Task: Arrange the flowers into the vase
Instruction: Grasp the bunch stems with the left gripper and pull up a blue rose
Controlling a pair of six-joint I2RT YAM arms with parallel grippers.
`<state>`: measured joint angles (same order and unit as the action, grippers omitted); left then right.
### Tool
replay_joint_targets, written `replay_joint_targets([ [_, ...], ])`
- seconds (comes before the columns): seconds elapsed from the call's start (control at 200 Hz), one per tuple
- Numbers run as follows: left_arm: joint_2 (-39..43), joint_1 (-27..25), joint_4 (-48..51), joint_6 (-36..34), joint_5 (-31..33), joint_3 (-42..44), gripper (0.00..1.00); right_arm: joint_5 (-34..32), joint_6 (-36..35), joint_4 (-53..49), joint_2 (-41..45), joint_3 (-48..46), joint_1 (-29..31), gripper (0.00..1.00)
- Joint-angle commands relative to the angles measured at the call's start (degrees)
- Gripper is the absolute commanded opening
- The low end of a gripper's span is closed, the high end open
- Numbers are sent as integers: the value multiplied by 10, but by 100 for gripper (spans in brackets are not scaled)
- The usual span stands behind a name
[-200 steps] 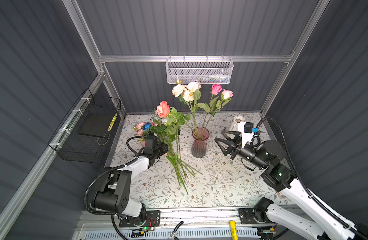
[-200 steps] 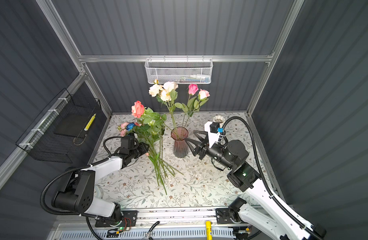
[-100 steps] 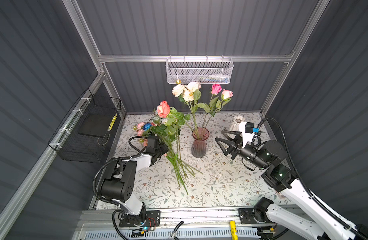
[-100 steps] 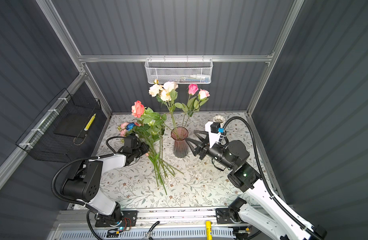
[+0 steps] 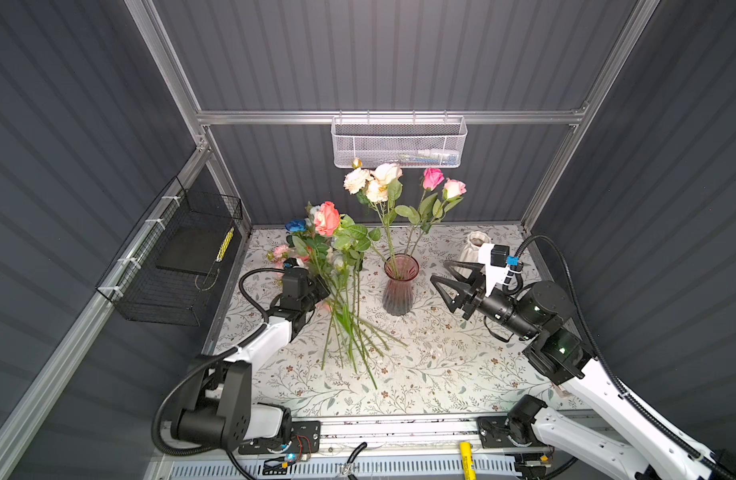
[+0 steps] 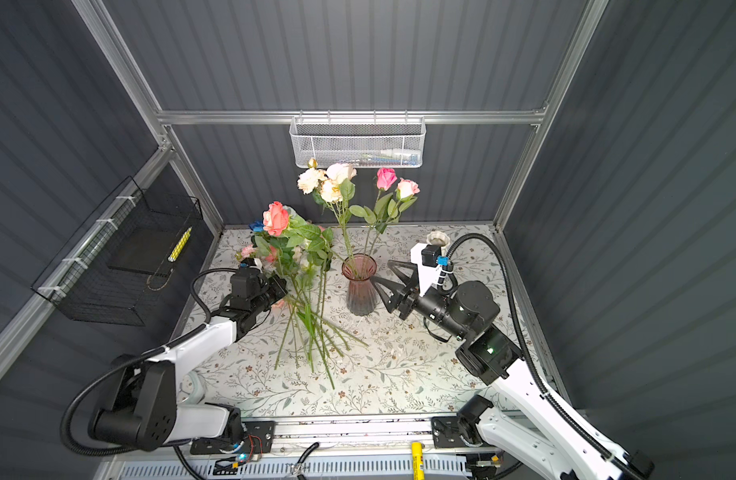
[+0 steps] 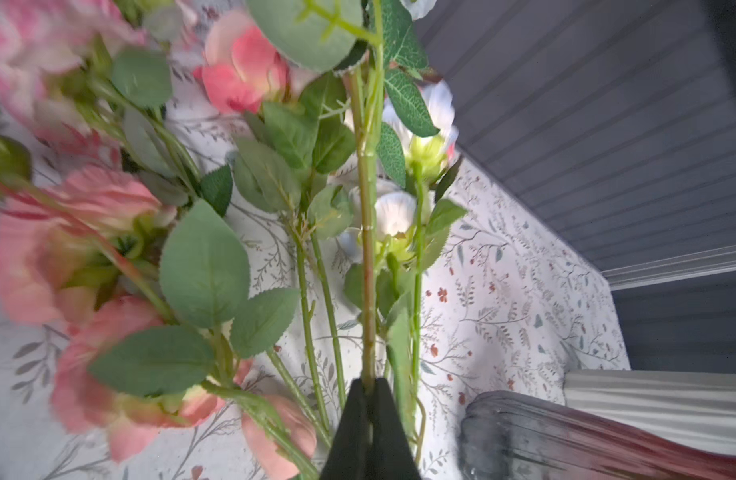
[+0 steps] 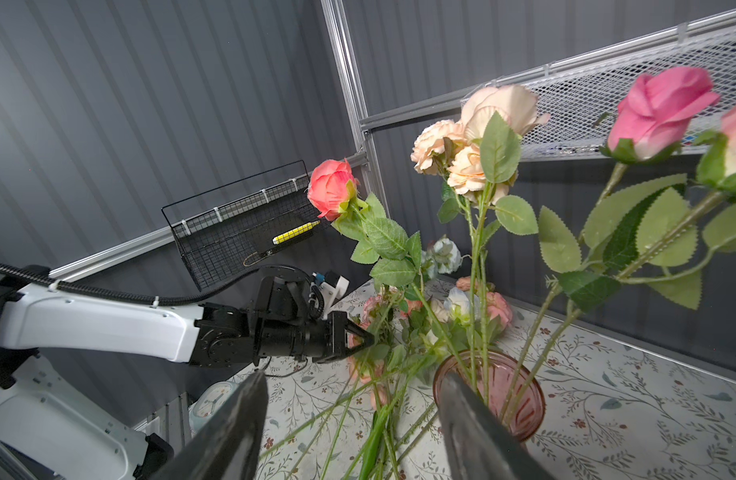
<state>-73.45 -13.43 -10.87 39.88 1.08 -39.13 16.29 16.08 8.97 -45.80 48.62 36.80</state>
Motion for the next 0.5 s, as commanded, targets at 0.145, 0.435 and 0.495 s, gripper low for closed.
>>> replay_joint_targets([
  [0.145, 145, 3, 96, -50, 79, -2, 0, 2, 0, 13, 1, 4, 0, 69],
  [0.435, 95, 3, 220, -20, 42, -48, 37, 2, 6, 17, 4, 0, -1, 69],
  [0.495, 99, 3, 240, -12, 55, -45, 64, 2, 7, 18, 4, -1, 0, 69],
])
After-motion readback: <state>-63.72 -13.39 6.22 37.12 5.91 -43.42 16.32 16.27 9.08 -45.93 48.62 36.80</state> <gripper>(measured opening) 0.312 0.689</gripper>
